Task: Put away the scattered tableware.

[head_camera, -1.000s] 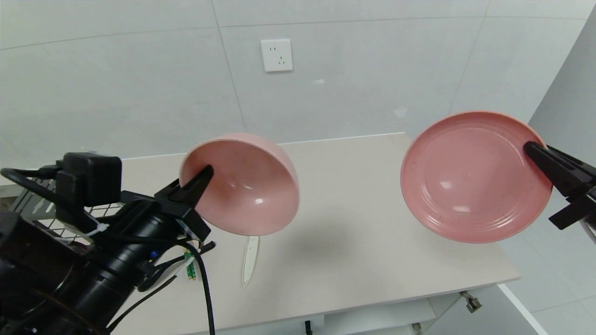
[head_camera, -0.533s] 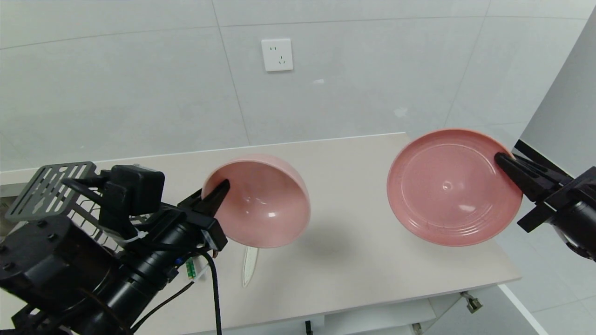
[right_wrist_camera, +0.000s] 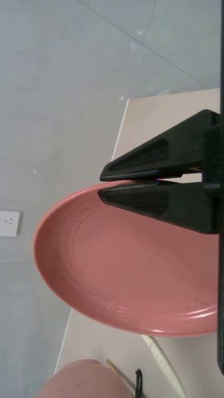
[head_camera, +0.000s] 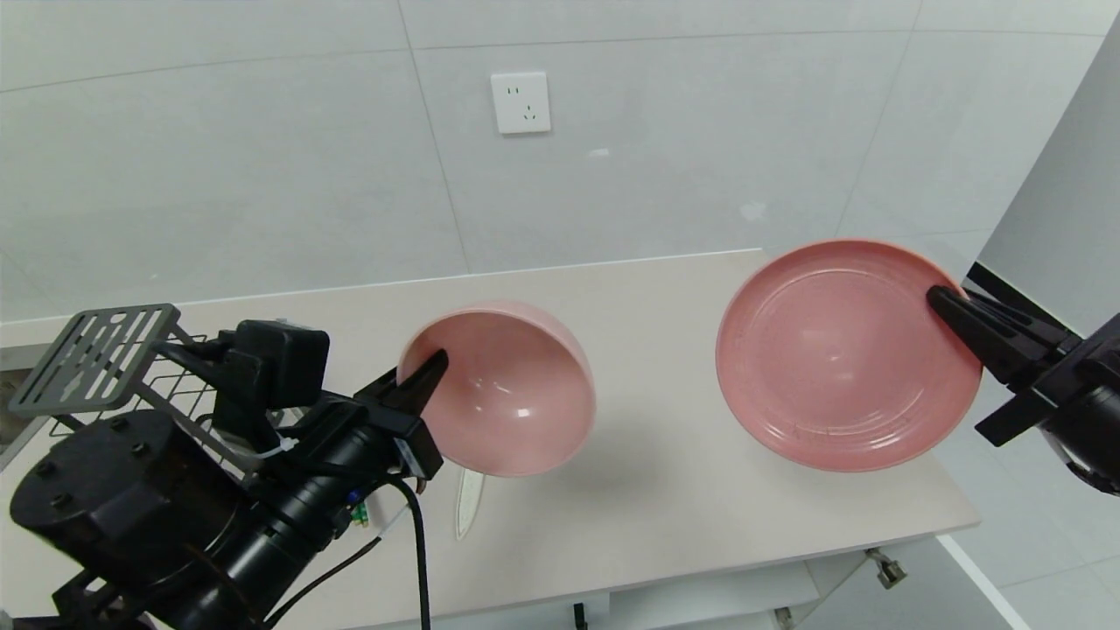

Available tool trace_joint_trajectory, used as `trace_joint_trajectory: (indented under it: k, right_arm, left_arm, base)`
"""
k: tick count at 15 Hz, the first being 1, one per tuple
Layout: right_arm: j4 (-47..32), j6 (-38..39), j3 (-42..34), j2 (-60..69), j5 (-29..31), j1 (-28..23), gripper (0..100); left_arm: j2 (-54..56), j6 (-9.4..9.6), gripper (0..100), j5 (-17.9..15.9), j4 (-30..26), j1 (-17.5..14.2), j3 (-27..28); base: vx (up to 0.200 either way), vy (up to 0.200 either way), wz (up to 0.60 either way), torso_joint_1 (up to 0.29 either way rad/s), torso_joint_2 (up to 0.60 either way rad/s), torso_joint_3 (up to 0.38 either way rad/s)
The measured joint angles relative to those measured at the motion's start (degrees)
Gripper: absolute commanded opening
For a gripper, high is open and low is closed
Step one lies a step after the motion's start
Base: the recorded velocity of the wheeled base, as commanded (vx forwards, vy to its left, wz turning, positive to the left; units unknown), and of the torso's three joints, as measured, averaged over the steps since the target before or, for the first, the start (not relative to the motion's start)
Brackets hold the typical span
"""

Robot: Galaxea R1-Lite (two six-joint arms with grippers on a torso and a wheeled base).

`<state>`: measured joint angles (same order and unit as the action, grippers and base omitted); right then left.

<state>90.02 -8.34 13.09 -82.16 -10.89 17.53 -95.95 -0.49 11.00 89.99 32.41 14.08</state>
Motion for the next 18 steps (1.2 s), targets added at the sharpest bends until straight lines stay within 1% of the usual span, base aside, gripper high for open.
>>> trace_joint_trajectory:
  k: [2, 6, 8, 11, 15, 18]
  right_arm:
    - [-0.13, 0.0, -0.63, 1.05, 0.0, 0.0, 0]
    - [-0.1, 0.0, -1.28, 2.36, 0.0, 0.0, 0]
    - [-0.1, 0.02, -1.35, 2.65, 0.0, 0.02, 0]
    - [-0.05, 0.02, -1.28, 3.06, -0.06, 0.02, 0]
    - [-0.11, 0.02, -1.63, 3.19, -0.06, 0.22, 0]
    - [-0.1, 0.02, -1.66, 3.17, -0.06, 0.33, 0]
  left_arm:
    - [0.8, 0.2, 0, -0.02, -0.07, 2.3, -0.68]
    - [1.74, 0.39, 0, -0.09, -0.07, 3.02, -2.07]
    - [2.68, 0.65, 0, -0.11, -0.02, 3.08, -2.79]
    - [4.02, 2.51, 0, -0.13, -0.11, 3.17, -3.36]
    - [4.69, 2.72, 0, -0.11, -0.05, 3.17, -3.72]
    - [4.8, 2.72, 0, -0.11, -0.05, 3.19, -3.83]
  base:
    - [-0.2, 0.0, 0.0, 0.005, 0.0, 0.0]
    - [-0.2, 0.0, 0.0, -0.006, 0.0, 0.004]
    - [0.0, 0.0, 0.0, 0.0, 0.0, 0.0]
    - [0.0, 0.0, 0.0, 0.0, 0.0, 0.0]
    - [0.0, 0.0, 0.0, 0.0, 0.0, 0.0]
    - [-0.2, 0.0, 0.0, 0.002, 0.0, 0.001]
